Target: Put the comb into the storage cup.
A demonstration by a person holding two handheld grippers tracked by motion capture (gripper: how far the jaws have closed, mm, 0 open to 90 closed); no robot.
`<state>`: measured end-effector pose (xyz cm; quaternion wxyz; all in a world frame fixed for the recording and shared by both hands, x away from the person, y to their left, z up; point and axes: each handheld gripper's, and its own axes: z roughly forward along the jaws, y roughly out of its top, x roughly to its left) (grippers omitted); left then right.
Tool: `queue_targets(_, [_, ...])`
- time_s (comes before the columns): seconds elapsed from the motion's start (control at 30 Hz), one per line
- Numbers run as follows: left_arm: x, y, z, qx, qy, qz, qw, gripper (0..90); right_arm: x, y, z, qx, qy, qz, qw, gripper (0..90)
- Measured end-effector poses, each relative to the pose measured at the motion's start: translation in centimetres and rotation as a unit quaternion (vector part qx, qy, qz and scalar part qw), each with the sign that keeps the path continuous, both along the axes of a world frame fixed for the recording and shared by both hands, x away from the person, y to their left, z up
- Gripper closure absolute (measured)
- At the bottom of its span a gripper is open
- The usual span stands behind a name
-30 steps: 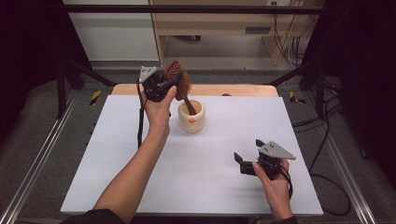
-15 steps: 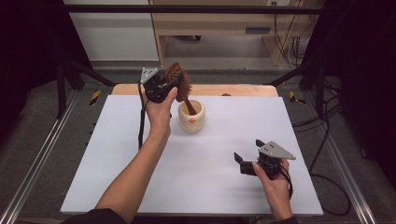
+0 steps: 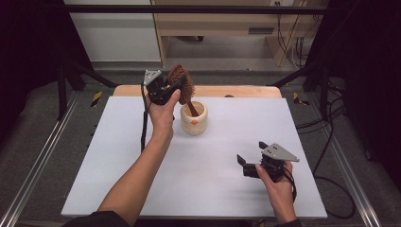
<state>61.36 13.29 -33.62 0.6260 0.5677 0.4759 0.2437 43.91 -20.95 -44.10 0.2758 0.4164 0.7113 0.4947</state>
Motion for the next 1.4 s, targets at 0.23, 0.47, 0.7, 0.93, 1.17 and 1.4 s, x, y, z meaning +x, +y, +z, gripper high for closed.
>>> queue_targets(0.23, [0.1, 0.1, -0.2, 0.000, 0.004, -0.003, 1.0000, 51.8, 0.0, 0.0, 0.0, 0.000, 0.002, 0.001, 1.0000, 4.6])
queue_targets(0.47, [0.2, 0.3, -0.7, -0.006, 0.012, 0.000, 0.9999, 51.7, 0.0, 0.1, -0.1, 0.000, 0.003, 0.001, 1.0000, 4.6])
queue_targets(0.7, [0.3, 0.3, -1.1, -0.006, 0.018, -0.001, 0.9998, 51.8, 0.0, 0.1, -0.1, -0.003, 0.003, 0.002, 1.0000, 4.6])
queue_targets(0.93, [0.3, 0.3, -1.2, -0.009, 0.024, -0.001, 0.9997, 51.7, 0.0, 0.1, -0.1, -0.003, 0.003, 0.002, 1.0000, 4.6])
queue_targets(1.17, [0.3, 0.3, -1.5, -0.012, 0.028, -0.001, 0.9995, 51.8, 0.1, 0.1, -0.1, -0.003, 0.003, 0.002, 1.0000, 4.6])
queue_targets(1.4, [0.4, 0.3, -1.7, -0.015, 0.031, -0.001, 0.9994, 51.7, 0.0, 0.1, -0.1, -0.004, 0.004, 0.002, 1.0000, 4.6])
